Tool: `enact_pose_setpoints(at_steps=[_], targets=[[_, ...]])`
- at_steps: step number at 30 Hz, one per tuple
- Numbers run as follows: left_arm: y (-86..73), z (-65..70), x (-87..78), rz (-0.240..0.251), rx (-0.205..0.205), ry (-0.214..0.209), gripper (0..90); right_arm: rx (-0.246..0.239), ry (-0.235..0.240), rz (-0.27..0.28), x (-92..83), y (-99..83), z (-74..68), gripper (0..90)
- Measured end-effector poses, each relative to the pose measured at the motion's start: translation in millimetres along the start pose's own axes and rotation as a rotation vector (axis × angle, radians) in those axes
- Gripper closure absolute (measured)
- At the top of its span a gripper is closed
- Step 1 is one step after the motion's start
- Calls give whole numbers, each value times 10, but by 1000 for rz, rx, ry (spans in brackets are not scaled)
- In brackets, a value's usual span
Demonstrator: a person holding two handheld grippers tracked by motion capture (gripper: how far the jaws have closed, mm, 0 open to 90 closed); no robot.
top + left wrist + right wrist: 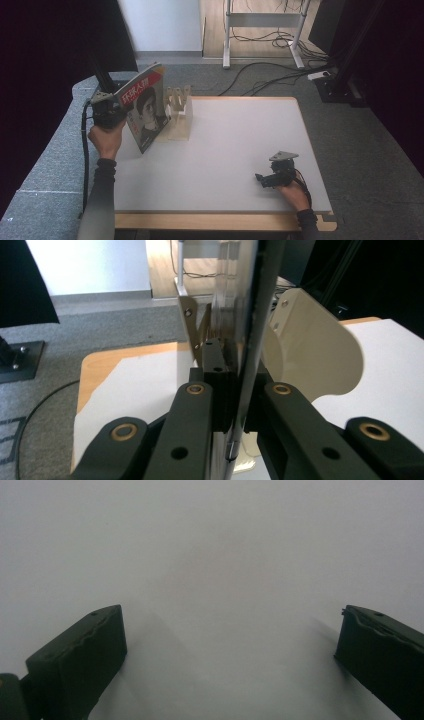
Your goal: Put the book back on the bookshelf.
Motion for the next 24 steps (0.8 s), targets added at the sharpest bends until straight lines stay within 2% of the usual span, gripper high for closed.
enact_pose_setpoints(at_steps=[2,7,10,16,18,24], targets=[[-45,-26,4,-12,4,5,855,2,0,-1,-1,-1,-2,0],[-57,-72,-7,-16,-20,-17,836,2,0,-2,-1,2,-1,0],[-72,-84,-1,-28,0,-13,769,2,0,-1,0,3,-2,0],[-105,-106,-12,-41,51,8,483,0,2,-2,0,4,-1,0],[-102,-99,-35,-31,61,0,399,2,1,-2,0,5,-2,0],[-113,-104,-115,-17,54,-11,241,-1,3,-3,0,5,-1,0]])
Point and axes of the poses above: each handheld gripper's, and its own axes: x roughly forward along the jaws, y roughly out of its top, z roughly to its right, the point moved 9 cm from there along x, roughly forward along the jaws
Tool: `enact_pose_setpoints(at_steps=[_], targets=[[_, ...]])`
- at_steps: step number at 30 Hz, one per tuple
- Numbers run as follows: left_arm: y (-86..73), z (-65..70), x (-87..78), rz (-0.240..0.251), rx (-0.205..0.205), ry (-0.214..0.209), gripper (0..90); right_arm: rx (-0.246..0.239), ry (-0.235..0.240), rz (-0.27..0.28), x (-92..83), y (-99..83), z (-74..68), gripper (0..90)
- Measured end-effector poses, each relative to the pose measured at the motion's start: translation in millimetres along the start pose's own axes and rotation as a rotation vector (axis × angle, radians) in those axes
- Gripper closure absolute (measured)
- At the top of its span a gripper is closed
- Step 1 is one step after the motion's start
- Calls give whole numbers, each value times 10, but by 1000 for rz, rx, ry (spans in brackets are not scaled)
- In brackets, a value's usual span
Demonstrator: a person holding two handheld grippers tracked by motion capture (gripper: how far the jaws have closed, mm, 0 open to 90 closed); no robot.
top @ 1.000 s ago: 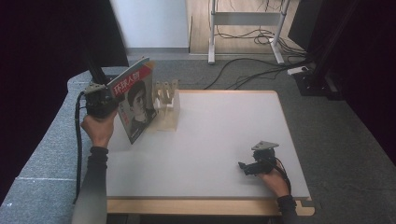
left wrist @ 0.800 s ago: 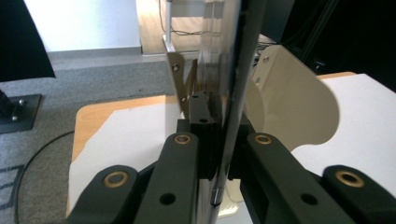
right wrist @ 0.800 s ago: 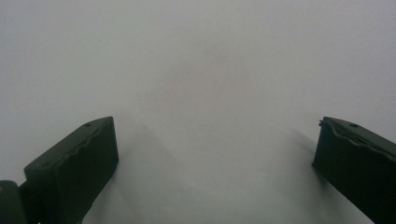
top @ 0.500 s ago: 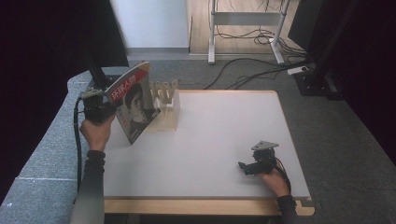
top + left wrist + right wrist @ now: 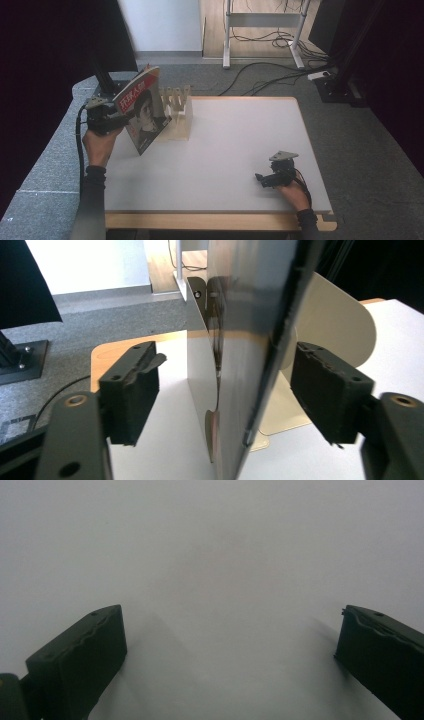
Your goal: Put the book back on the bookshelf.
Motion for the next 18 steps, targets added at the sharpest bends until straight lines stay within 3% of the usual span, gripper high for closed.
enact_pose_setpoints(at_steps=[5,18], targets=[[-46,21,-88,-7,6,-6,148,-1,0,0,0,1,1,0],[-208,87,-359,-7,10,-59,50,1,0,0,0,2,0,0]])
Point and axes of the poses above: each handheld gripper's, and its own axes: x roughly forward along the jaws, y roughly out of its top, z roughly to its right, the point moved 9 cm from there along x, roughly forward along the jaws
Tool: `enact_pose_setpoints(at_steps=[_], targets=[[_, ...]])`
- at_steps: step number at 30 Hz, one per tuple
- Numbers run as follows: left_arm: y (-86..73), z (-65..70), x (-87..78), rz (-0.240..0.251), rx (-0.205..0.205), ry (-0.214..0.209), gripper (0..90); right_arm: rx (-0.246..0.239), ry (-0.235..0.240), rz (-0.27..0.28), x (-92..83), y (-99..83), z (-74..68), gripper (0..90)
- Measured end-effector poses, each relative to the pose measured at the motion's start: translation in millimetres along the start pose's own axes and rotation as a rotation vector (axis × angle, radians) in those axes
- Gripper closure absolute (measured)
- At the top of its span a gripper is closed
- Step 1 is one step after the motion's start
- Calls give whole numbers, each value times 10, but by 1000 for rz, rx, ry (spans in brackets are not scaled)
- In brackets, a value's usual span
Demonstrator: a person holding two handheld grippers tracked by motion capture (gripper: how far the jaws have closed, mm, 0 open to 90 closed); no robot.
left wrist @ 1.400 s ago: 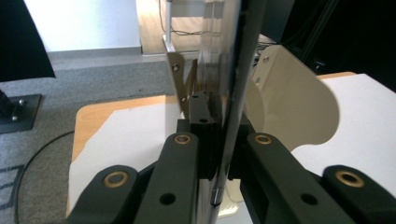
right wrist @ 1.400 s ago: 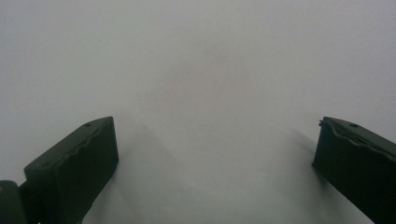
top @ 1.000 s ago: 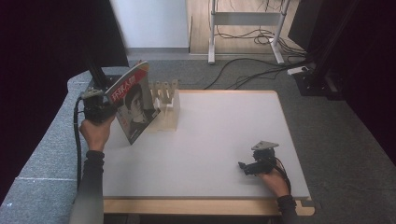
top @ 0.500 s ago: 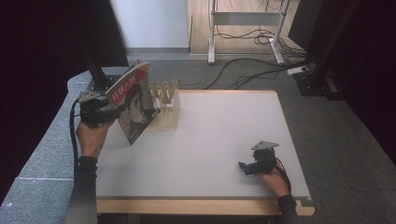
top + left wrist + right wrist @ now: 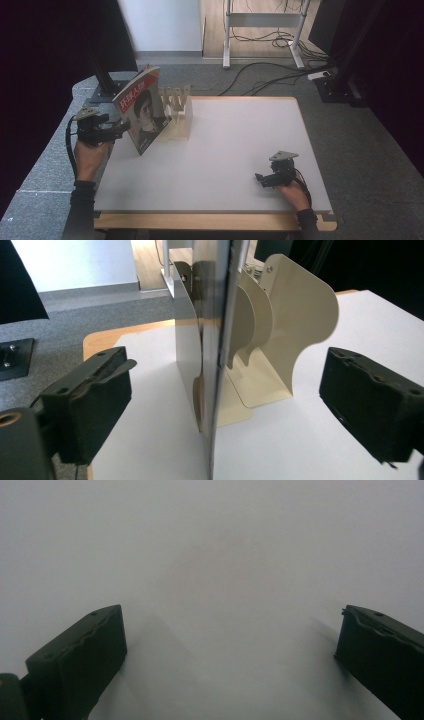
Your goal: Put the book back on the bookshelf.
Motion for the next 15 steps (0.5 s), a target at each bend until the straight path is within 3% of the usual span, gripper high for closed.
enact_pose_setpoints(at_steps=[8,15], targets=[[-172,216,-119,-32,44,-31,11,1,0,1,0,1,-1,0],[-359,363,-181,-43,38,-60,1,3,0,1,-1,-1,-3,0]])
Point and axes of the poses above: each handheld gripper's, and its own axes: x roughly forward along the jaws, y roughly out of its top, z roughly to its right, the point moved 9 cm from there along x, roughly forward along the jaws
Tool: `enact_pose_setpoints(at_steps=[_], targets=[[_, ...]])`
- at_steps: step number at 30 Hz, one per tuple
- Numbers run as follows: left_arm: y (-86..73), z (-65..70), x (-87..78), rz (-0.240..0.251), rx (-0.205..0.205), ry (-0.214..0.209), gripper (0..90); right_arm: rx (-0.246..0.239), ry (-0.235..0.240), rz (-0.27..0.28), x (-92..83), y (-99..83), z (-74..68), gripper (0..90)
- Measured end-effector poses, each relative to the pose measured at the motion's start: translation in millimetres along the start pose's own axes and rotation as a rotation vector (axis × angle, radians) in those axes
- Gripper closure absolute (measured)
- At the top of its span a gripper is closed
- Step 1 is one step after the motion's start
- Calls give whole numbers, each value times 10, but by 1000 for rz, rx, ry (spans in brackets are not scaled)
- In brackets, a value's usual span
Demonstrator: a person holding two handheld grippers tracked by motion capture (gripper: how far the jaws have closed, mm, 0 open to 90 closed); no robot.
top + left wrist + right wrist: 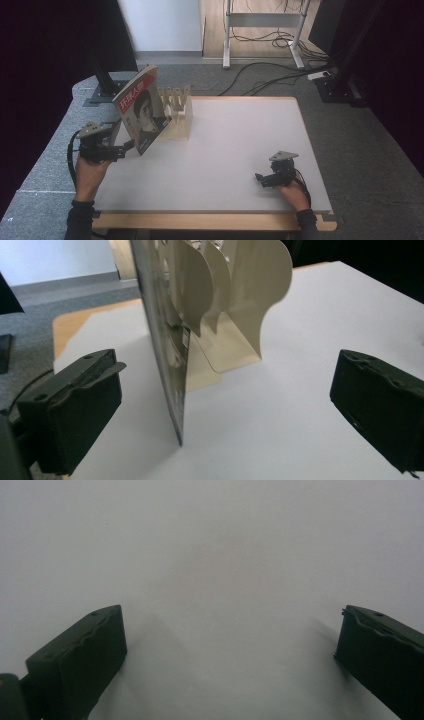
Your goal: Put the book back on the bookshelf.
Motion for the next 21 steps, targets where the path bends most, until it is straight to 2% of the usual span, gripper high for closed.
enact_pose_setpoints(at_steps=[10,13,18,21], targets=[[-324,178,131,-28,-5,-38,1,1,-1,1,0,-1,0,0],[-409,257,219,-29,6,-64,0,0,-1,1,0,-1,0,0],[-589,386,421,-69,38,-86,0,0,-2,2,-1,-1,0,0],[-689,475,549,-76,35,-123,0,0,-2,2,-1,-1,0,0]])
Point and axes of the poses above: each handheld gripper's, and its own axes: x roughly forward along the jaws, y roughly out of its top, z roughly to its right, the point moved 9 cm from there along x, roughly forward along the jaws
